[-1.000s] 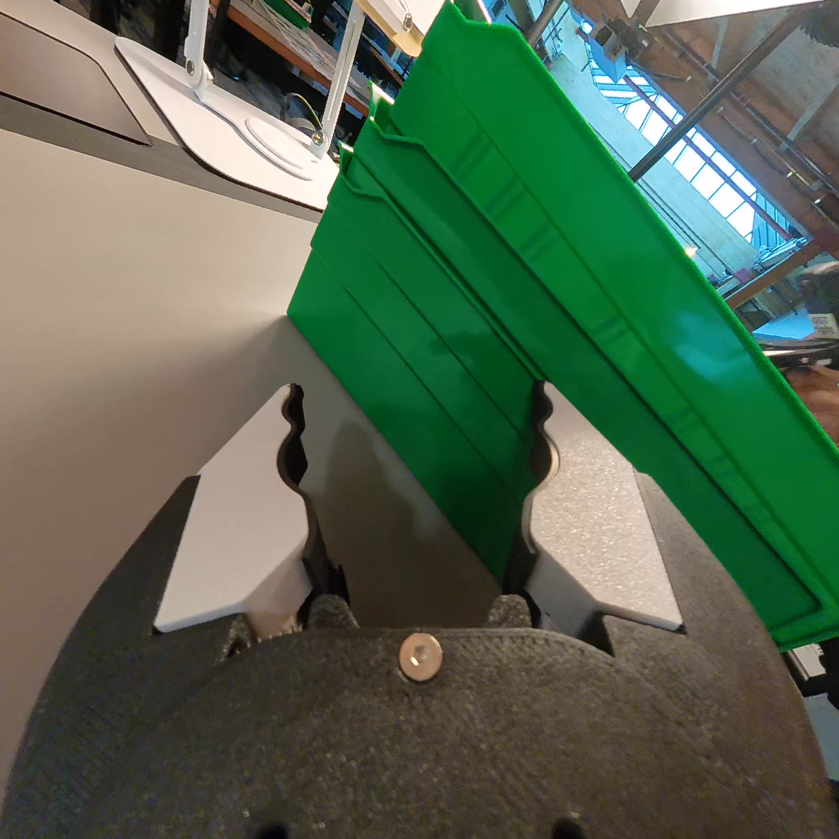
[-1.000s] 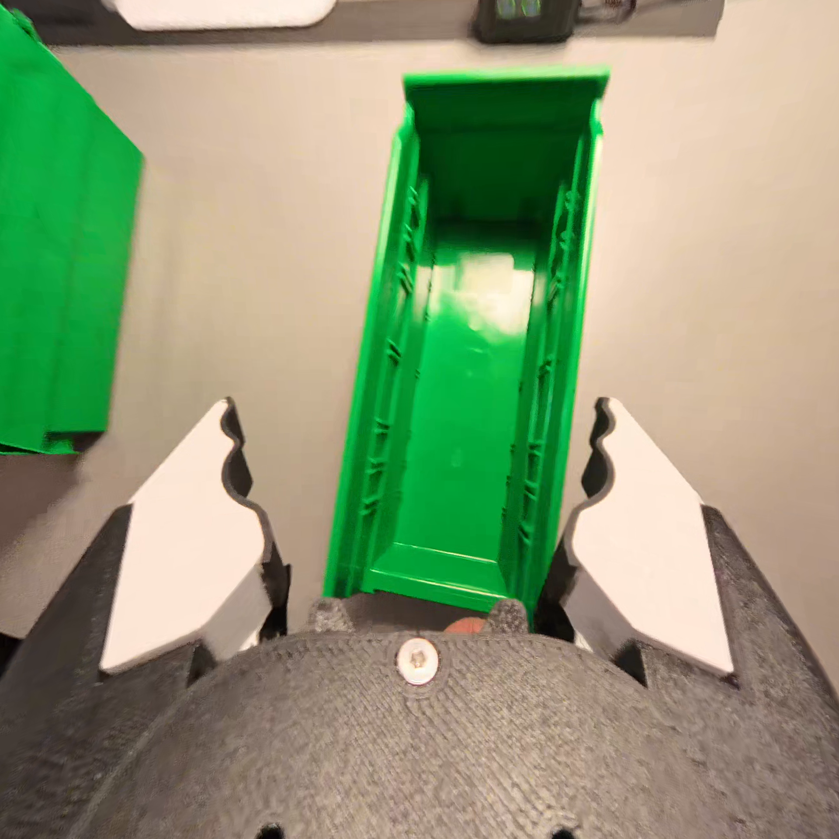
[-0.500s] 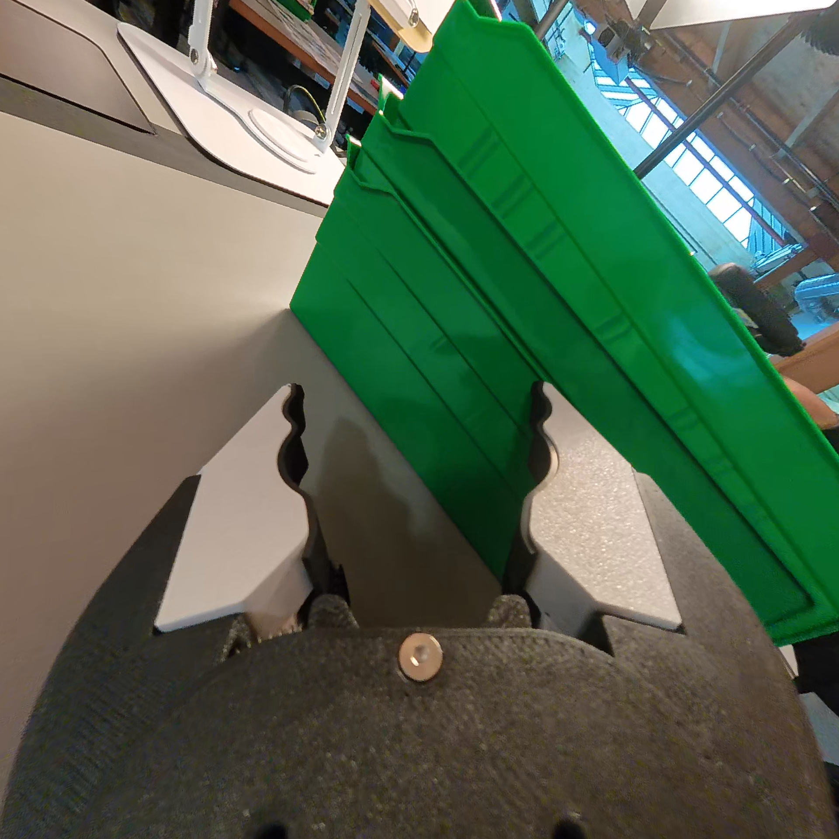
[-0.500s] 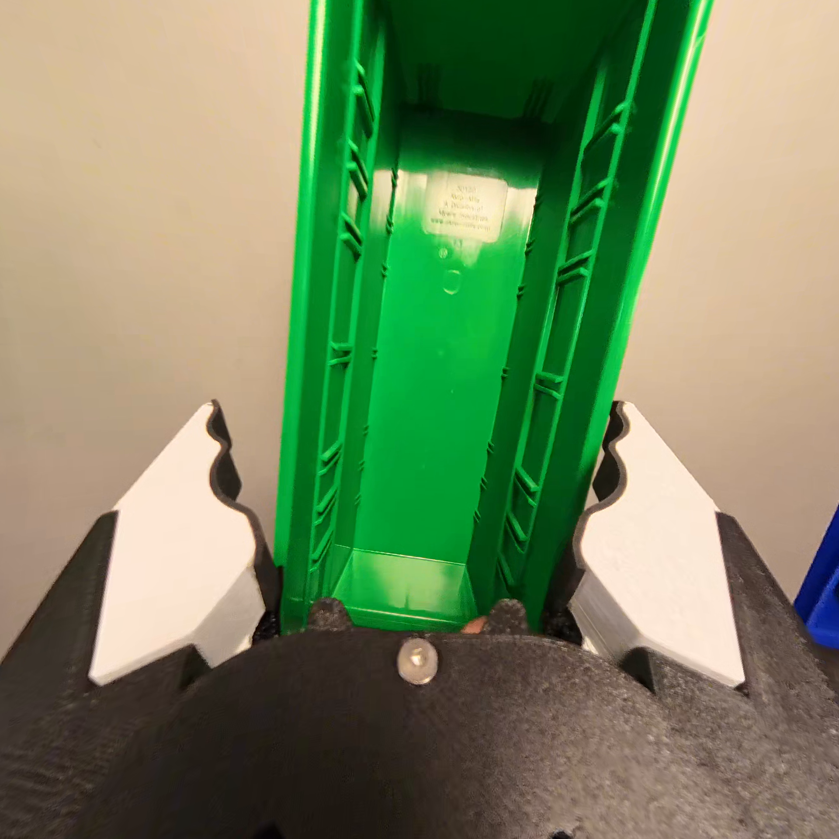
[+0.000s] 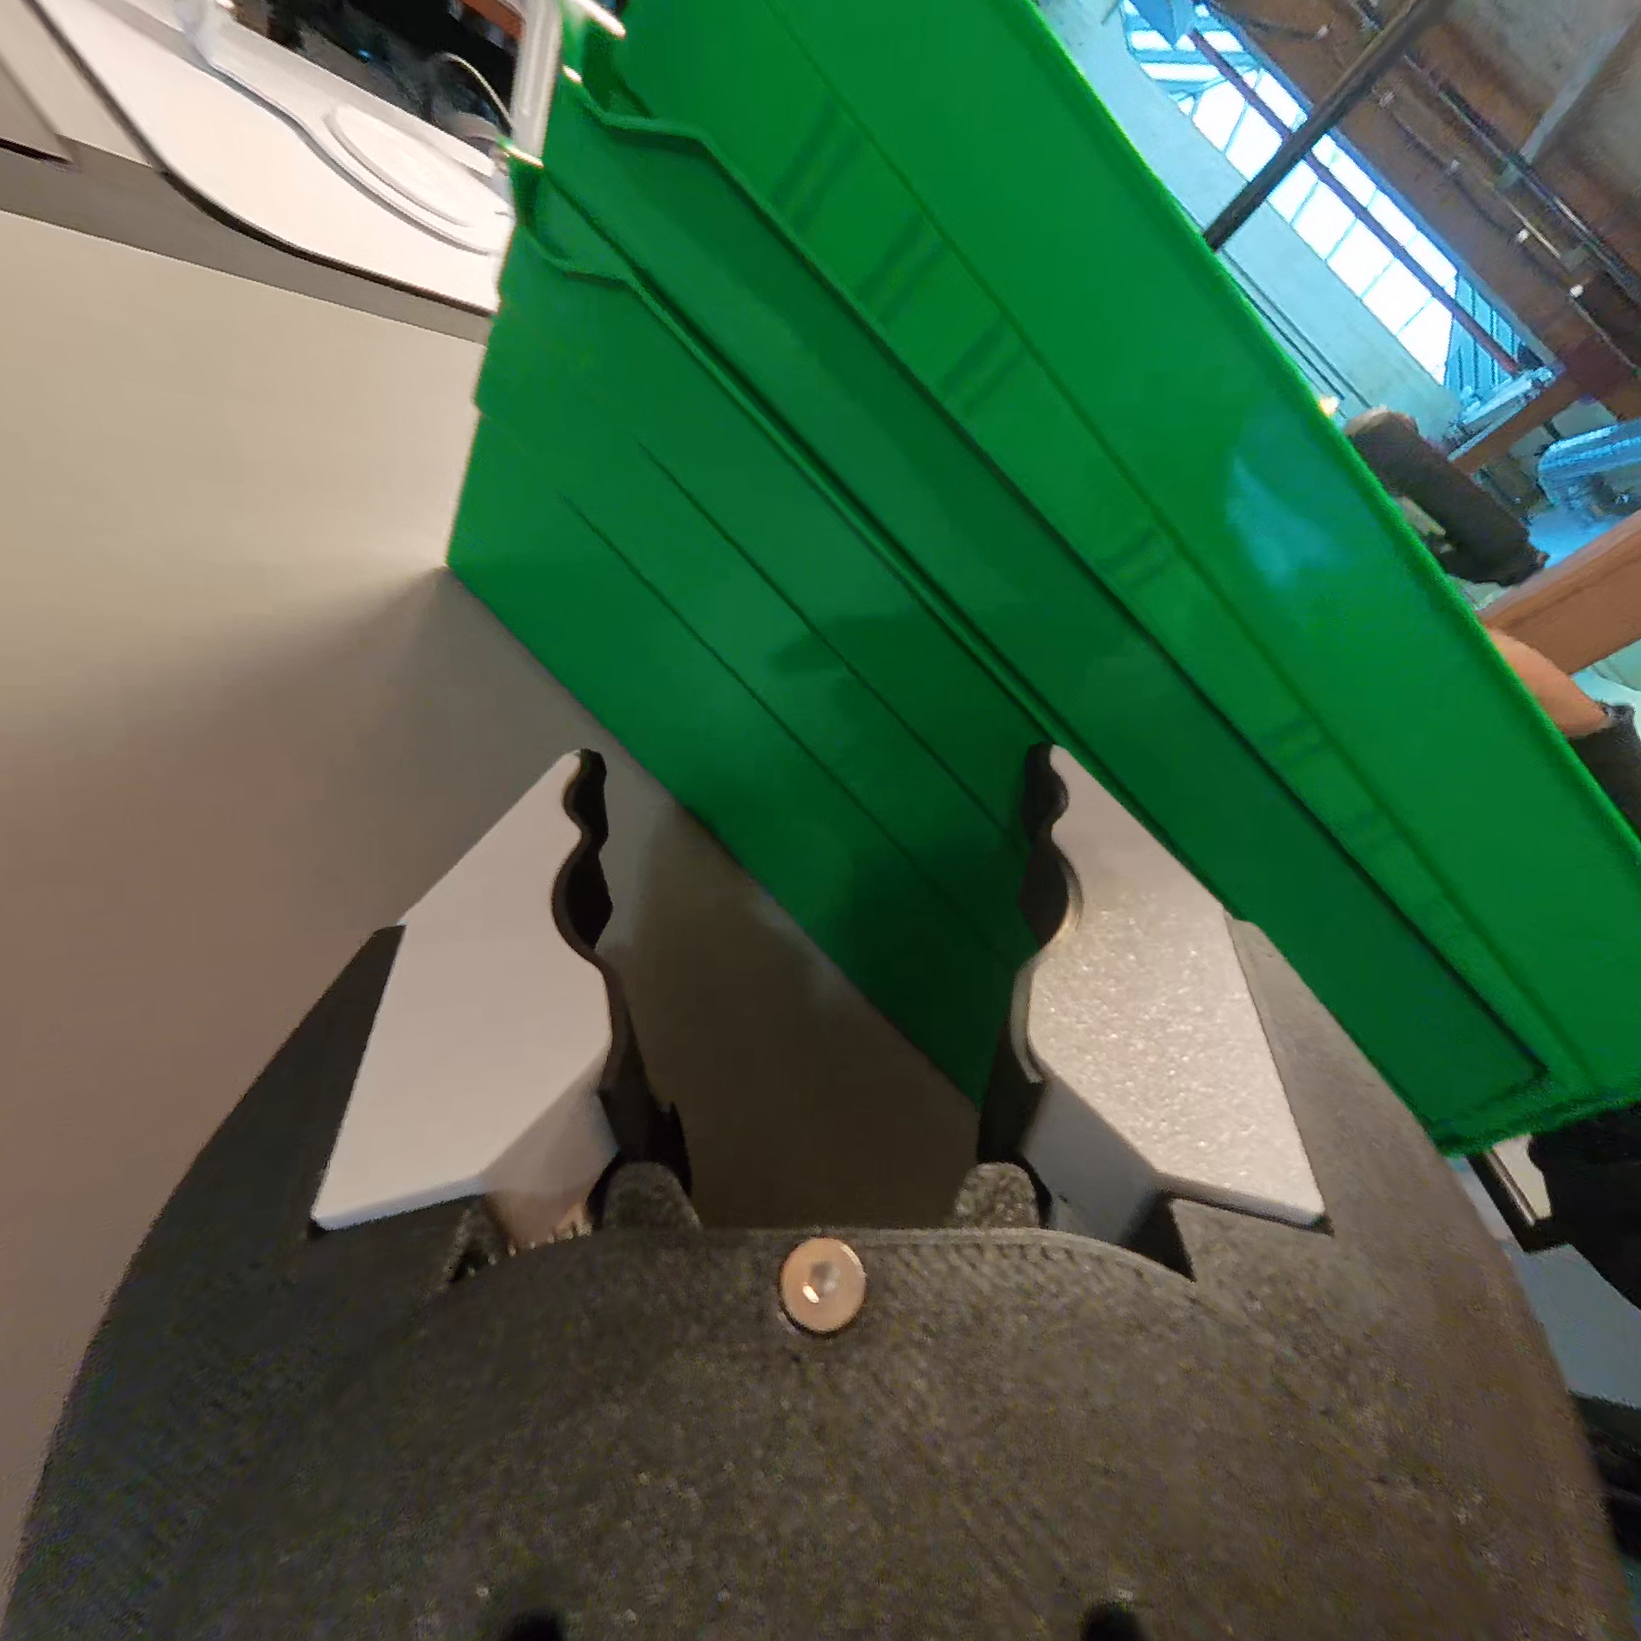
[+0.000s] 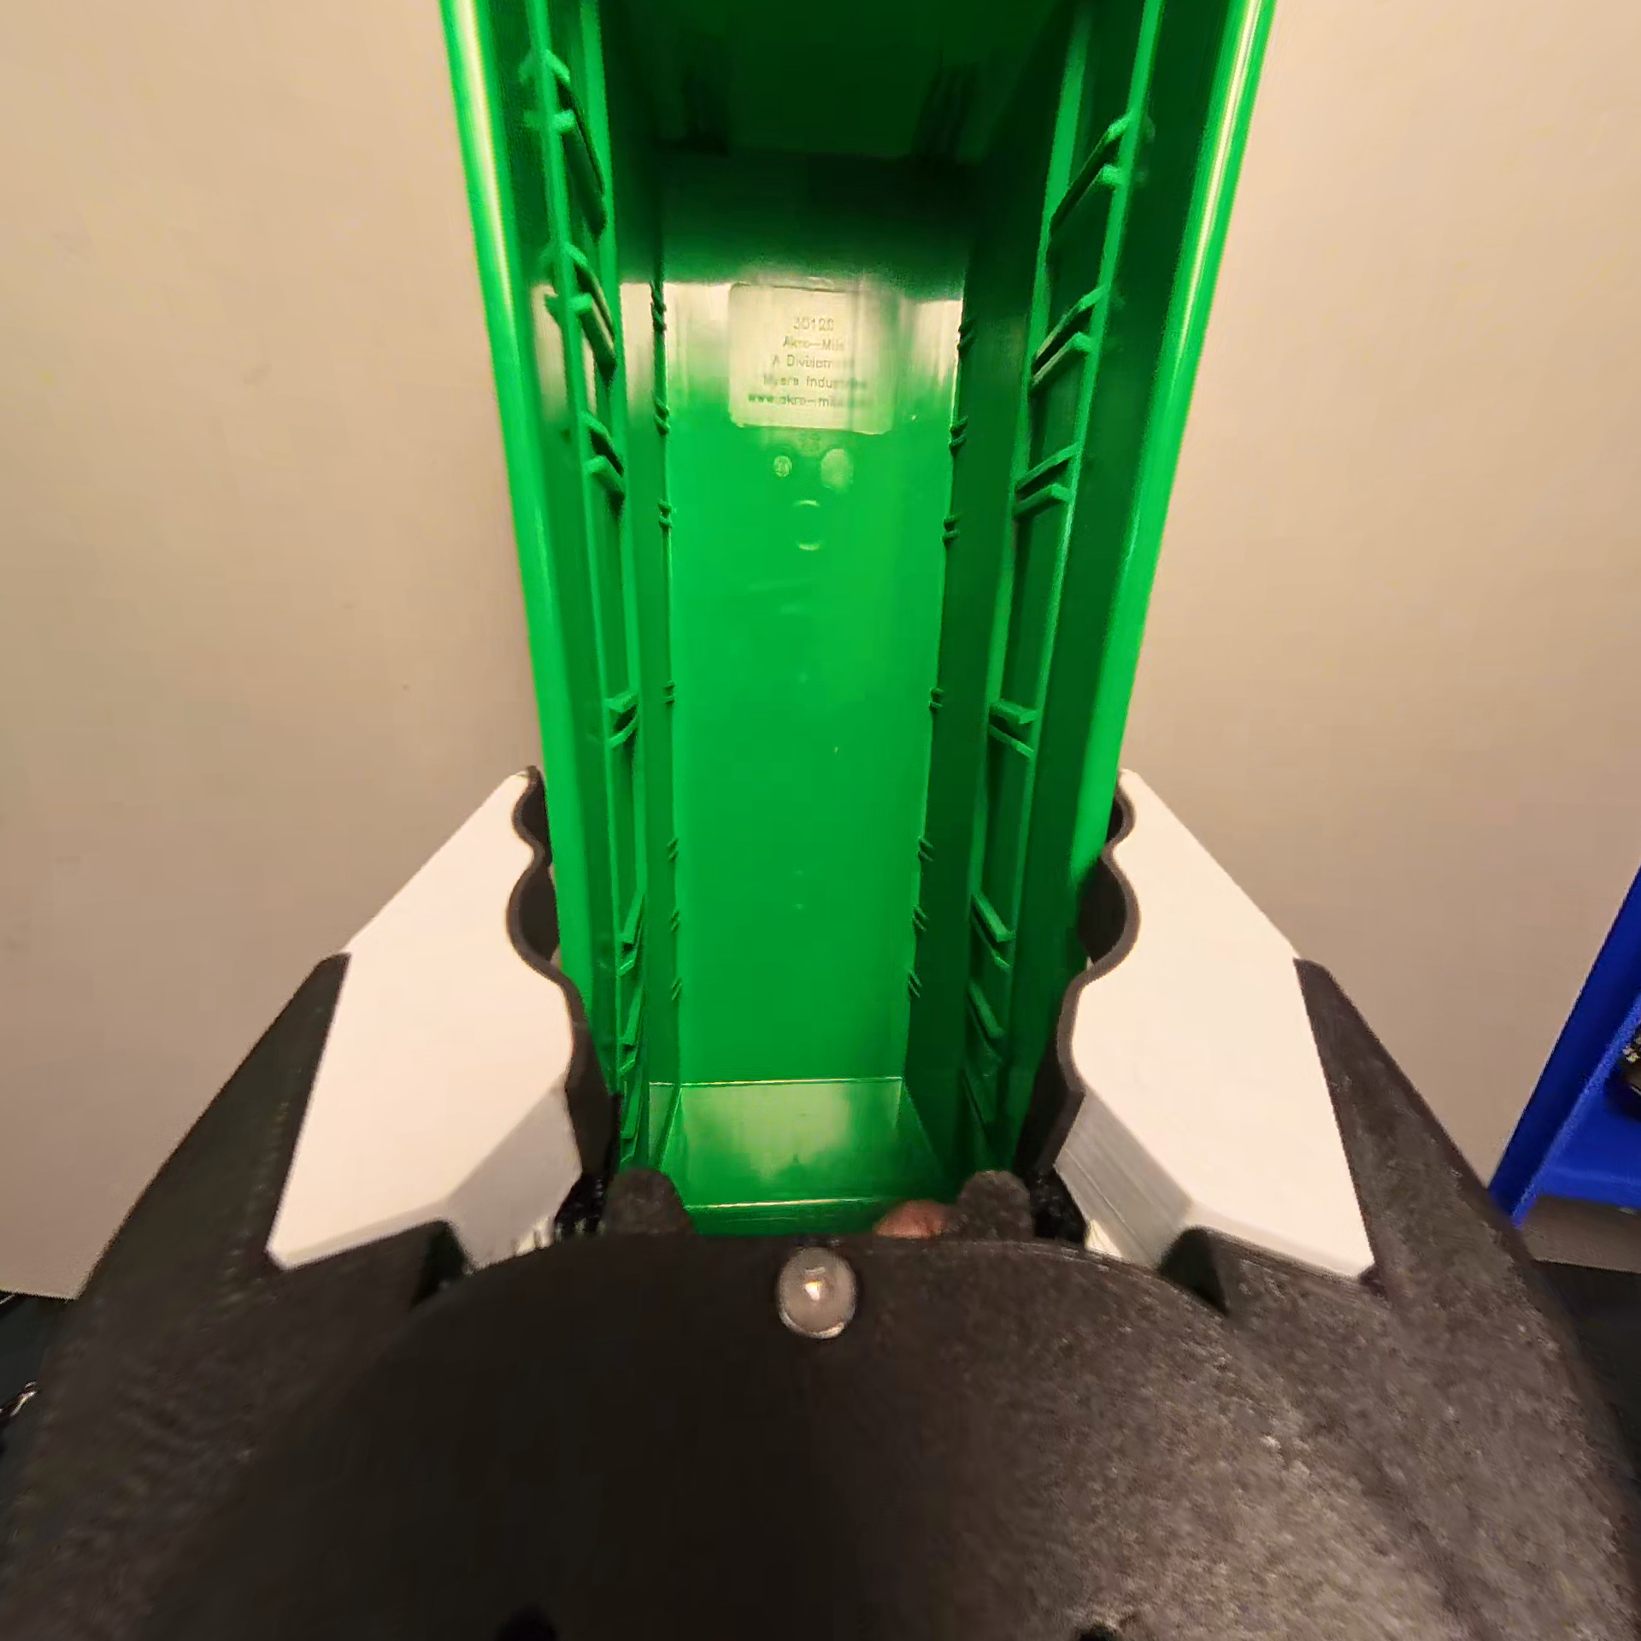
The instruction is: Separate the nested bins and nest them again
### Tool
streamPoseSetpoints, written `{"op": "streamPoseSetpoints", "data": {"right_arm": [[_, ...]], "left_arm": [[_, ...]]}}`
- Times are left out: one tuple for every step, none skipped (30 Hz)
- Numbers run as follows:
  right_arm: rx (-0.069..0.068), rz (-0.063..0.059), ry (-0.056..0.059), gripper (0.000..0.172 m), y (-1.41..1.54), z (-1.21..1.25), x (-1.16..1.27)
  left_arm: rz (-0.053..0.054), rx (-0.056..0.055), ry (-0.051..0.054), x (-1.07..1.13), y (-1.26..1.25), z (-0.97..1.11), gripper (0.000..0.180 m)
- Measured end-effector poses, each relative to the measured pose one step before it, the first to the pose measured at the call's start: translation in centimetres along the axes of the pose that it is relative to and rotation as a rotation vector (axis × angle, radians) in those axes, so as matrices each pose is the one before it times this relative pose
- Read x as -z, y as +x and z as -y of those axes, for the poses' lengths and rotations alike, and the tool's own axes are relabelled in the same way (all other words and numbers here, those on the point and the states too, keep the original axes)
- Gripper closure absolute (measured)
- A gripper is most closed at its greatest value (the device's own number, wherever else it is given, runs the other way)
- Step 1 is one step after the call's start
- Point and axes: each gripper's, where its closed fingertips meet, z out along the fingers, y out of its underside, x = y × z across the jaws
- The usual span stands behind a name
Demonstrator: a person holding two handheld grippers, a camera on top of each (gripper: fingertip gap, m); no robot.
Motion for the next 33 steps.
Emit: {"op": "streamPoseSetpoints", "data": {"right_arm": [[-0.0051, 0.0000, 0.0112, 0.055, 0.083, 0.113, 0.349], [-0.0094, 0.0126, 0.0106, 0.056, -0.091, 0.105, 0.348], [-0.0043, 0.0243, 0.0125, 0.057, -0.318, 0.132, 0.306], [-0.0045, 0.0239, 0.0108, 0.057, -0.323, 0.105, 0.237], [0.0004, 0.0115, -0.0007, 0.058, -0.216, -0.063, 0.053], [0.0043, 0.0009, -0.0161, 0.056, -0.112, -0.320, -0.174], [0.0045, -0.0037, -0.0186, 0.053, -0.114, -0.363, -0.319], [0.0076, -0.0107, -0.0129, 0.050, -0.072, -0.303, -0.326], [0.0111, -0.0148, 0.0150, 0.048, -0.130, 0.138, 0.015], [0.0036, -0.0081, -0.0062, 0.045, -0.222, -0.172, -0.044], [0.0126, -0.0129, -0.0012, 0.043, -0.208, -0.097, -0.083], [0.0190, -0.0115, -0.0001, 0.040, -0.273, -0.091, -0.072], [0.0164, -0.0101, -0.0065, 0.037, -0.256, -0.155, -0.077], [0.0155, -0.0088, -0.0110, 0.035, -0.207, -0.183, -0.038], [0.0169, -0.0058, -0.0138, 0.034, -0.184, -0.187, -0.034], [0.0134, -0.0018, -0.0144, 0.033, -0.144, -0.174, -0.014], [0.0103, 0.0053, -0.0100, 0.032, -0.143, -0.086, 0.039], [0.0063, 0.0153, 0.0023, 0.031, -0.192, 0.122, 0.137], [0.0041, 0.0217, 0.0090, 0.030, -0.221, 0.209, 0.259], [0.0033, 0.0226, 0.0027, 0.030, -0.193, 0.112, 0.276], [0.0040, 0.0155, -0.0027, 0.029, -0.053, 0.016, 0.228], [0.0023, 0.0049, -0.0041, 0.025, 0.140, 0.001, 0.156], [0.0022, 0.0033, -0.0074, 0.023, 0.182, -0.025, 0.031], [0.0011, 0.0054, -0.0136, 0.021, 0.171, -0.110, -0.151], [0.0016, 0.0083, -0.0178, 0.018, 0.102, -0.173, -0.294], [0.0021, 0.0070, -0.0198, 0.017, 0.084, -0.226, -0.354], [0.0025, 0.0054, -0.0176, 0.016, 0.073, -0.184, -0.381], [-0.0014, 0.0290, -0.0071, 0.019, -0.330, -0.027, -0.320], [0.0005, 0.0498, -0.0004, 0.029, -0.699, 0.078, -0.222], [-0.0061, 0.0206, 0.0109, 0.034, -0.251, 0.237, -0.045], [-0.0112, 0.0110, 0.0148, 0.041, -0.138, 0.307, 0.082], [-0.0119, 0.0050, 0.0046, 0.047, -0.087, 0.153, 0.055], [-0.0119, 0.0076, 0.0043, 0.052, -0.150, 0.126, 0.048]], "left_arm": [[-0.0139, -0.0078, -0.0152, -0.277, 0.510, -0.372, 0.085], [-0.0105, -0.0065, -0.0158, -0.280, 0.422, -0.361, 0.084], [-0.0042, -0.0060, -0.0103, -0.229, 0.288, -0.239, 0.082], [-0.0015, -0.0070, -0.0051, -0.131, 0.196, -0.136, 0.082], [-0.0001, -0.0066, -0.0011, -0.038, 0.108, -0.055, 0.082], [0.0018, -0.0019, 0.0037, 0.032, 0.001, 0.046, 0.082], [0.0001, 0.0057, 0.0079, 0.089, -0.058, 0.107, 0.082], [-0.0011, 0.0110, 0.0084, 0.098, -0.102, 0.122, 0.082], [-0.0021, 0.0128, 0.0066, 0.084, -0.105, 0.091, 0.082], [-0.0027, 0.0107, 0.0031, 0.047, -0.061, 0.048, 0.083], [-0.0024, 0.0057, 0.0007, 0.016, -0.033, 0.012, 0.083], [-0.0009, 0.0001, -0.0006, 0.004, 0.013, -0.008, 0.083], [0.0000, -0.0032, -0.0015, -0.008, 0.040, -0.028, 0.082], [-0.0001, -0.0033, -0.0016, -0.020, 0.037, -0.036, 0.082], [0.0001, -0.0016, -0.0012, -0.015, 0.021, -0.012, 0.082], [-0.0007, 0.0005, -0.0006, -0.008, 0.009, -0.015, 0.082], [-0.0010, 0.0020, -0.0003, 0.015, -0.011, -0.002, 0.082], [-0.0008, 0.0022, -0.0002, 0.033, -0.024, 0.005, 0.082], [0.0003, 0.0012, 0.0009, 0.047, -0.044, 0.026, 0.082], [0.0023, 0.0003, 0.0026, 0.058, -0.069, 0.063, 0.082], [0.0020, 0.0000, 0.0036, 0.061, -0.070, 0.076, 0.082], [0.0011, 0.0002, 0.0019, 0.053, -0.052, 0.055, 0.082], [0.0010, 0.0009, 0.0002, 0.023, -0.043, 0.012, 0.082], [-0.0002, 0.0013, 0.0002, 0.003, -0.019, 0.014, 0.082], [-0.0006, 0.0003, -0.0010, -0.014, 0.008, -0.020, 0.082], [-0.0004, -0.0014, -0.0019, -0.012, 0.022, -0.029, 0.082], [-0.0001, -0.0018, -0.0006, -0.010, 0.020, -0.004, 0.082], [-0.0001, -0.0005, 0.0008, 0.005, 0.003, 0.004, 0.082], [-0.0004, 0.0012, 0.0012, 0.007, -0.012, 0.020, 0.082], [-0.0004, 0.0019, 0.0014, 0.016, -0.008, 0.022, 0.082], [-0.0003, 0.0017, 0.0013, 0.016, -0.018, 0.027, 0.082], [-0.0004, 0.0013, 0.0011, 0.016, -0.020, 0.026, 0.082], [-0.0005, 0.0013, 0.0008, 0.012, -0.003, 0.023, 0.082]]}}
